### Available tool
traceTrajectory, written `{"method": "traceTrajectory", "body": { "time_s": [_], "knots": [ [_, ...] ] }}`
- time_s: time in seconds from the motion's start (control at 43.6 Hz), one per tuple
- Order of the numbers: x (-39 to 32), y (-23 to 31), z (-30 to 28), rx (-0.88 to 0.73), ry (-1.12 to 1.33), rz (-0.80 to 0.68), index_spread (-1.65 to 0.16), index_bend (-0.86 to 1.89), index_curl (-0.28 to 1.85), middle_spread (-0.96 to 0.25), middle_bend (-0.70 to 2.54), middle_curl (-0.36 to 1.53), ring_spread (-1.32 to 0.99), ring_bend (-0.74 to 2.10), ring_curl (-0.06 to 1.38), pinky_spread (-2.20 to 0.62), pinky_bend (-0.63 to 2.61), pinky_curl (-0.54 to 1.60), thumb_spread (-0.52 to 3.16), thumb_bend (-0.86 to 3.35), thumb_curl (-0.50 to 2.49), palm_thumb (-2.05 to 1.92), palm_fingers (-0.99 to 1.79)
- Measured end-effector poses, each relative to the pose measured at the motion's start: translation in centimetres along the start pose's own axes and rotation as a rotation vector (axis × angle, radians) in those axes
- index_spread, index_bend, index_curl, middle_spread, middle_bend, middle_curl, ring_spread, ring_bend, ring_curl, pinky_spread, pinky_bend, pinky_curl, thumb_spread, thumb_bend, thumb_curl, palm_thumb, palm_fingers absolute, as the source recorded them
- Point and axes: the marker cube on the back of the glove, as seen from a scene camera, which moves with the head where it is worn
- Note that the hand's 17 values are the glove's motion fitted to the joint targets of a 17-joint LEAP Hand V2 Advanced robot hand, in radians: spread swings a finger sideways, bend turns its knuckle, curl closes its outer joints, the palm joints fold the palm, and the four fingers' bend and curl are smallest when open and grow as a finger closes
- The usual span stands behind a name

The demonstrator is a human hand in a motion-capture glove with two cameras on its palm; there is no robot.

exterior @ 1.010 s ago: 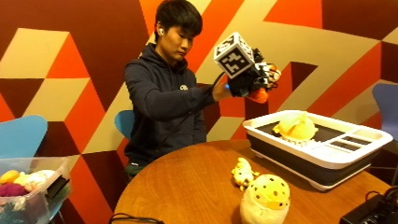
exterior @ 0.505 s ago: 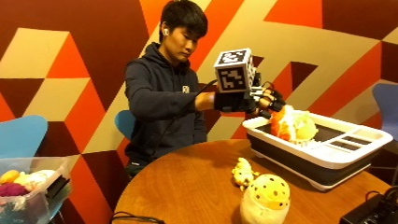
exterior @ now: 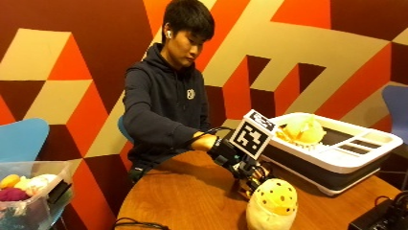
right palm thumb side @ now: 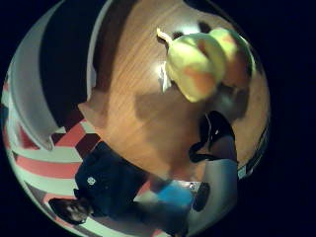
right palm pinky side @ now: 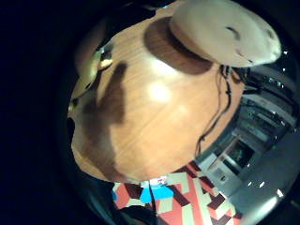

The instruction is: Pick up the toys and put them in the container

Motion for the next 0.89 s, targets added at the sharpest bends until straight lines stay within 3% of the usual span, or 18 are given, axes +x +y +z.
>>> {"method": "traceTrajectory", "body": {
  "time_s": [0.092, 0.161, 0.252, 0.528, 0.711, 0.895],
  "knots": [
    [-0.3, -1.1, 0.7, 0.051, 0.006, -0.026, -0.32, 0.57, 0.66, 0.0, 0.03, 0.35, -0.01, 0.04, 0.19, 0.02, 0.6, 0.35, 1.58, 0.32, 0.56, 0.7, -0.18],
    [-0.4, -1.2, 0.7, 0.13, 0.008, -0.038, -0.3, 0.92, 0.73, -0.02, 0.16, 0.36, -0.01, 0.02, 0.15, 0.01, 0.49, 0.33, 1.59, 0.35, 0.57, 0.75, 0.02],
    [-0.4, -0.6, 0.3, 0.217, 0.0, -0.064, -0.26, 1.16, 0.76, -0.06, 0.37, 0.42, -0.03, 0.03, 0.09, 0.01, 0.36, 0.28, 1.57, 0.36, 0.57, 0.78, 0.23],
    [0.6, 4.9, -7.4, 0.472, -0.206, -0.053, -0.18, 1.16, 0.75, -0.19, 0.8, 0.57, -0.15, 0.14, 0.04, -0.02, 0.28, 0.28, 1.52, 0.28, 0.48, 0.66, 0.29],
    [-2.9, 8.7, -14.3, 0.67, -0.279, -0.131, -0.18, 1.13, 0.71, -0.24, 0.88, 0.6, -0.21, 0.16, 0.05, -0.02, 0.3, 0.29, 1.51, 0.27, 0.44, 0.65, 0.3],
    [-6.6, 7.9, -19.7, 0.813, -0.363, -0.18, -0.17, 1.1, 0.68, -0.27, 0.9, 0.61, -0.26, 0.18, 0.06, -0.02, 0.3, 0.31, 1.51, 0.27, 0.42, 0.66, 0.32]
  ]
}}
